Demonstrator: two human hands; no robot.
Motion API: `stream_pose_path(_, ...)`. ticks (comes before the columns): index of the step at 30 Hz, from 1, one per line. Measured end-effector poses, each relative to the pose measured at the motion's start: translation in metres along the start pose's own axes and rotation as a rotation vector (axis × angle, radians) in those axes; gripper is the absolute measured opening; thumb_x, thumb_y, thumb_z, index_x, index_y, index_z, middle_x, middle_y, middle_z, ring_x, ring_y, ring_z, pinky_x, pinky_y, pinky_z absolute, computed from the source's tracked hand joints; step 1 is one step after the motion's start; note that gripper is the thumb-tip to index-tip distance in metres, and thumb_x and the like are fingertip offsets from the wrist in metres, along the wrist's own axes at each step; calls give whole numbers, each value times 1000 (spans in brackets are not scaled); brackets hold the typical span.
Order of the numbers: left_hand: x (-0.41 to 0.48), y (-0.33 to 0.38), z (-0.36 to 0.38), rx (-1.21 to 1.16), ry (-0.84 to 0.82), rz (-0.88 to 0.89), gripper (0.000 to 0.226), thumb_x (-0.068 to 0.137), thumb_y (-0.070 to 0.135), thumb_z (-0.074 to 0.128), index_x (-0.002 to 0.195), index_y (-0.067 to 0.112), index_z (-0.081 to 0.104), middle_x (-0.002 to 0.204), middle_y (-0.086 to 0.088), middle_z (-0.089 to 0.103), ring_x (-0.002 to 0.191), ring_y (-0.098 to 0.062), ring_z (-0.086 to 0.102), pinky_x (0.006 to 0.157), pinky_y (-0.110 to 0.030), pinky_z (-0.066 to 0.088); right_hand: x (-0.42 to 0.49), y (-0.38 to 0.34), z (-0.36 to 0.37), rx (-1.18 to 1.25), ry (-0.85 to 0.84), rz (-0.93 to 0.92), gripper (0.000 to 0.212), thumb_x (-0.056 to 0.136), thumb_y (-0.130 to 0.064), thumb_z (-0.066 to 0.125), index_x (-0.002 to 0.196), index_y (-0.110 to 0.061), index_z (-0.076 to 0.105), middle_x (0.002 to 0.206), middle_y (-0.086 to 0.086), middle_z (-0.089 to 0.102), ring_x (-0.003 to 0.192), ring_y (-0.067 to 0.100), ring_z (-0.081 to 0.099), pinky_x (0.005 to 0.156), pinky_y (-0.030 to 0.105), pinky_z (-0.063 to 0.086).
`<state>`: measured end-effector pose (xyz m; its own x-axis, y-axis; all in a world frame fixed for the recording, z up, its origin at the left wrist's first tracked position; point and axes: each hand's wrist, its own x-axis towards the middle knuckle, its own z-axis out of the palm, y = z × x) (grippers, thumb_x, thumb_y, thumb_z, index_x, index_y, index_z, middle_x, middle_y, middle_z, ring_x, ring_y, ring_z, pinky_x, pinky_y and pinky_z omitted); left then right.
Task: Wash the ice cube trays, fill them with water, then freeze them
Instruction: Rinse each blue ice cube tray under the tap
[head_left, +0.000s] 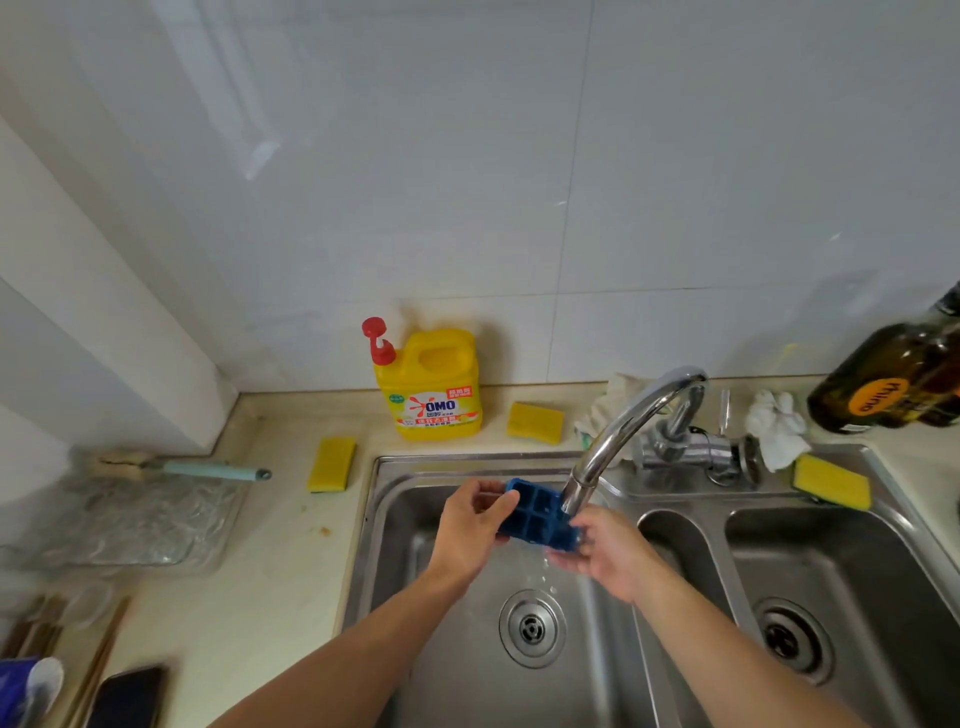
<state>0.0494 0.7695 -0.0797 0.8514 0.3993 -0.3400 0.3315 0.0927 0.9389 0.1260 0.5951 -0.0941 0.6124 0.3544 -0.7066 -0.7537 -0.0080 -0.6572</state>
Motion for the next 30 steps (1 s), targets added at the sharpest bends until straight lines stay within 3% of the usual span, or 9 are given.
stream_pose_path(6,0,7,8,115,-25,128,13,96,16,67,106,24,65,103,4,73,94,-3,69,85,-27,60,2,-7,-3,93,12,-15,29,97,-1,50,123,5,62,118,28,62,96,38,68,71,42,62)
stream_pose_path(11,0,10,15,201,46,179,18,93,19,72,110,22,68,101,10,73,92,5,67,81,-14,55,1,-1,-6,135,9,6,29,98,-6,54,123,7,61,110,27,62,95,38,65,79,47,62)
stream_pose_path(16,2,12,16,256,129,179,17,90,29,74,105,24,68,94,11,73,87,0,68,79,-22,59,-3,3,-11,39,-49,39,34,96,-20,65,117,7,66,104,25,65,85,33,65,73,40,60)
stream_pose_path(20,5,12,15,343,188,109,15,90,40,72,91,27,65,85,11,72,80,-4,68,73,-25,57,-6,7,-12,25,-61,48,40,98,-33,66,118,3,67,120,30,66,98,39,68,75,42,60)
stream_pose_path(25,5,5,16,393,192,9,25,88,46,71,86,21,66,82,6,71,74,-7,69,68,-26,59,-11,10,-17,-23,-73,75,40,103,-34,58,121,2,62,111,27,72,91,39,76,70,42,61)
stream_pose_path(30,6,-3,18,332,166,-98,25,94,40,67,91,15,68,86,-3,73,72,-15,71,58,-24,59,-20,8,-25,-101,-17,49,34,103,-31,58,116,-1,65,103,21,73,82,31,71,67,36,58)
